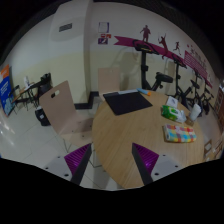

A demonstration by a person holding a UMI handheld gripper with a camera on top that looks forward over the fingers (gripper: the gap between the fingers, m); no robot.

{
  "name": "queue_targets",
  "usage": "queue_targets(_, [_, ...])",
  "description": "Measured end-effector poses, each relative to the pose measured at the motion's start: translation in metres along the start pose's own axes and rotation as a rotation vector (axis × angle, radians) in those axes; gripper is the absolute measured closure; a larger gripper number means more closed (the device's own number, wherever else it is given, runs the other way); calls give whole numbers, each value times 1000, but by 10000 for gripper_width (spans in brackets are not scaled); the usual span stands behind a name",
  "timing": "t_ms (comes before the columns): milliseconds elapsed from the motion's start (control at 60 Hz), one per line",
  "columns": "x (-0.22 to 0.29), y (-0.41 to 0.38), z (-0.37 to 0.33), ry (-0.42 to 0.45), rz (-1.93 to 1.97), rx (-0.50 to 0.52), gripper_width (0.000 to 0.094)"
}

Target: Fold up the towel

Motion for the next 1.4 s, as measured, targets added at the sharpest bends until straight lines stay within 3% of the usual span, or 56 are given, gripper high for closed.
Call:
queue_targets(533, [-31, 162, 55, -71, 221, -375, 80])
queue_targets(1000, [-19, 246, 225, -15, 193, -355, 81])
queue_targets(1150, [-15, 263, 276, -17, 140, -354, 143])
queue_targets(1250, [-27, 263, 295, -84, 142, -341, 569])
queue_targets(1283, [-26, 261, 297, -62, 170, -334, 696])
queue_targets(1333, [-25, 259, 296, -75, 155, -334, 761])
queue_targets(1367, [-24, 257, 296, -86, 136, -349, 857])
queue_targets(1400, [-25, 256, 296, -102, 122, -370, 879])
Point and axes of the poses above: the point between the fingertips, and its own axes, seen from behind it with the camera up: y to the right, x up, z forward, the way the camera looks, the point moved 9 cm from there along -z, backward, against the way the camera looks, and after that the axes turned 11 degrees about -x, right-handed, at the moved point
